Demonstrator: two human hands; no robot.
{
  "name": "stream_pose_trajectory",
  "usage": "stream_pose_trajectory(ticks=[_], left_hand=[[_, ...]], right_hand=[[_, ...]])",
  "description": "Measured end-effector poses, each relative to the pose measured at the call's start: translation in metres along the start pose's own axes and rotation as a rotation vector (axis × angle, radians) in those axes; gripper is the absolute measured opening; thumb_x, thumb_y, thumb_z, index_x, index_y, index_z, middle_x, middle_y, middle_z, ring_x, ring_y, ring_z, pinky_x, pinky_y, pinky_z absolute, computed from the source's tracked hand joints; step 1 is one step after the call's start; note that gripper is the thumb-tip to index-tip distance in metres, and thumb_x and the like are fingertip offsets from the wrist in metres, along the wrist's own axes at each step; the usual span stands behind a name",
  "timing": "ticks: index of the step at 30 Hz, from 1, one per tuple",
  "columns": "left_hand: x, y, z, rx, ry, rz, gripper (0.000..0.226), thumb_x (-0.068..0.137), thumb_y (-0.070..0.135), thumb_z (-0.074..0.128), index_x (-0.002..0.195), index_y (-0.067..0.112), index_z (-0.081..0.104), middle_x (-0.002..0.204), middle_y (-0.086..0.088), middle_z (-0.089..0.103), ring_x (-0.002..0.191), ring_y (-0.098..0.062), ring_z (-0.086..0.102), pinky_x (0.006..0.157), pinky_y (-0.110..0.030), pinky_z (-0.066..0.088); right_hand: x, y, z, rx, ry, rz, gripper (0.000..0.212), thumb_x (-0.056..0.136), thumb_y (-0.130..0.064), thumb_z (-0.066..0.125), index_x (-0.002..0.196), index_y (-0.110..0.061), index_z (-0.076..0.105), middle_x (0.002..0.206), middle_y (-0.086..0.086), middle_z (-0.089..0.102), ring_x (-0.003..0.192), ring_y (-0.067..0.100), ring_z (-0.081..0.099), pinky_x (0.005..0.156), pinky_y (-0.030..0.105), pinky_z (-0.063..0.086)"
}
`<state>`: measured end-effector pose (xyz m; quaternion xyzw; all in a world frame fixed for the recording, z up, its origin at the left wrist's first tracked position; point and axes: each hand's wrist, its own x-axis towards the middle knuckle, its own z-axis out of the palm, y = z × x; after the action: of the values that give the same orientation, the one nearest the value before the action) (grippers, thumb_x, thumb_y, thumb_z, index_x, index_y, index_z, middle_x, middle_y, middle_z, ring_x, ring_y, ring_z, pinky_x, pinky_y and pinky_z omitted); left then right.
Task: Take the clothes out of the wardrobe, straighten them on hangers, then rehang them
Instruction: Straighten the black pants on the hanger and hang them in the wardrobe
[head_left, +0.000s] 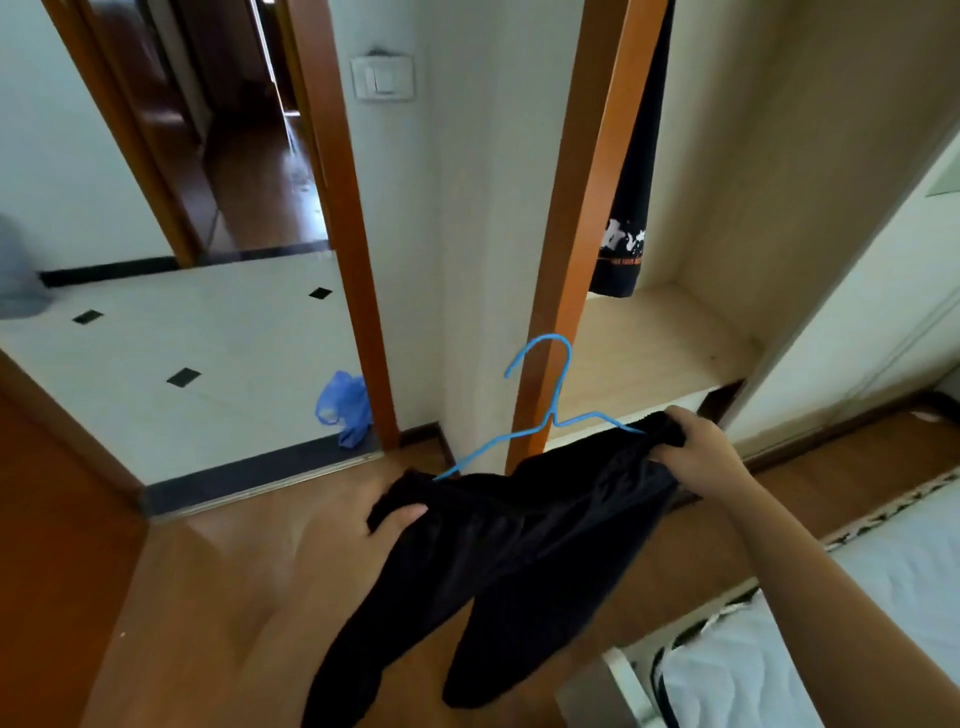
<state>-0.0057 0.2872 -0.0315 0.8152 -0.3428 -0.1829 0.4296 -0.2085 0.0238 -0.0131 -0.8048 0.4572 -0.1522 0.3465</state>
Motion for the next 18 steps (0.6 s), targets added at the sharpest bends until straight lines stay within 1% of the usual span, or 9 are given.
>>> stream_pose_trajectory(ticks=[2, 4, 6, 8, 11, 14, 15, 17, 18], left_hand=[[0.010, 0.011, 0.013, 0.043, -0.031, 0.075, 0.022, 0.086, 0.028, 0.059, 0.106, 0.020, 0.062, 0.098, 0.005, 0.061, 0.101, -0.016, 0.055, 0.076, -0.012, 0.029], [0.030, 0.029, 0.025, 0.104, -0.002, 0.097, 0.005, 0.085, 0.037, 0.059, 0.084, 0.037, 0.054, 0.082, 0.015, 0.059, 0.083, -0.008, 0.054, 0.067, -0.014, 0.033], [0.056, 0.039, 0.047, 0.090, -0.026, 0.142, 0.016, 0.083, 0.036, 0.061, 0.071, 0.033, 0.051, 0.072, 0.011, 0.060, 0.072, -0.004, 0.055, 0.064, -0.016, 0.035], [0.082, 0.057, 0.068, 0.102, -0.051, 0.171, 0.020, 0.082, 0.033, 0.063, 0.067, 0.032, 0.050, 0.071, 0.010, 0.061, 0.071, -0.001, 0.054, 0.064, -0.016, 0.037], [0.122, 0.082, 0.107, 0.106, -0.114, 0.234, 0.020, 0.082, 0.036, 0.063, 0.069, 0.033, 0.048, 0.072, 0.013, 0.059, 0.075, -0.006, 0.055, 0.065, -0.019, 0.039], [0.157, 0.104, 0.146, 0.087, -0.190, 0.302, 0.022, 0.081, 0.047, 0.059, 0.073, 0.027, 0.053, 0.069, 0.009, 0.061, 0.071, -0.005, 0.058, 0.062, -0.019, 0.041], [0.166, 0.113, 0.157, 0.063, -0.205, 0.320, 0.022, 0.080, 0.049, 0.057, 0.073, 0.029, 0.054, 0.069, 0.012, 0.063, 0.071, -0.003, 0.059, 0.061, -0.018, 0.042], [0.181, 0.129, 0.176, 0.010, -0.219, 0.342, 0.016, 0.082, 0.044, 0.058, 0.071, 0.035, 0.051, 0.069, 0.019, 0.062, 0.074, 0.003, 0.058, 0.061, -0.014, 0.041], [0.190, 0.135, 0.184, -0.007, -0.210, 0.360, 0.014, 0.083, 0.040, 0.058, 0.072, 0.037, 0.051, 0.068, 0.017, 0.062, 0.078, 0.005, 0.057, 0.062, -0.012, 0.042]], right_hand=[[0.017, 0.009, -0.012, -0.004, 0.021, 0.019, 0.020, 0.077, 0.002, 0.061, 0.076, -0.015, 0.051, 0.071, 0.005, 0.055, 0.075, 0.025, 0.050, 0.057, 0.027, 0.035], [0.035, 0.018, -0.025, -0.009, 0.048, 0.037, 0.017, 0.078, 0.002, 0.060, 0.084, -0.011, 0.052, 0.078, 0.009, 0.056, 0.078, 0.024, 0.050, 0.058, 0.029, 0.036], [0.057, 0.032, -0.042, -0.008, 0.089, 0.058, 0.018, 0.077, 0.003, 0.061, 0.086, -0.010, 0.053, 0.082, 0.012, 0.057, 0.080, 0.025, 0.050, 0.059, 0.032, 0.035], [0.076, 0.048, -0.061, -0.010, 0.140, 0.074, 0.019, 0.075, 0.004, 0.062, 0.086, -0.010, 0.054, 0.084, 0.012, 0.059, 0.084, 0.027, 0.053, 0.066, 0.032, 0.037], [0.099, 0.073, -0.095, 0.007, 0.232, 0.096, 0.023, 0.071, 0.006, 0.063, 0.087, -0.010, 0.059, 0.088, 0.014, 0.063, 0.091, 0.030, 0.059, 0.077, 0.036, 0.043], [0.119, 0.089, -0.130, 0.057, 0.325, 0.126, 0.032, 0.072, 0.009, 0.059, 0.072, -0.023, 0.056, 0.083, 0.009, 0.060, 0.085, 0.024, 0.056, 0.074, 0.030, 0.038], [0.127, 0.092, -0.140, 0.067, 0.362, 0.136, 0.036, 0.072, 0.010, 0.058, 0.070, -0.026, 0.054, 0.082, 0.009, 0.059, 0.084, 0.023, 0.054, 0.074, 0.029, 0.037], [0.144, 0.098, -0.158, 0.069, 0.426, 0.147, 0.028, 0.072, 0.010, 0.057, 0.075, -0.018, 0.055, 0.082, 0.011, 0.058, 0.082, 0.023, 0.052, 0.073, 0.028, 0.035], [0.153, 0.101, -0.165, 0.068, 0.461, 0.160, 0.025, 0.073, 0.009, 0.056, 0.079, -0.015, 0.055, 0.081, 0.011, 0.058, 0.081, 0.023, 0.052, 0.072, 0.028, 0.035]])
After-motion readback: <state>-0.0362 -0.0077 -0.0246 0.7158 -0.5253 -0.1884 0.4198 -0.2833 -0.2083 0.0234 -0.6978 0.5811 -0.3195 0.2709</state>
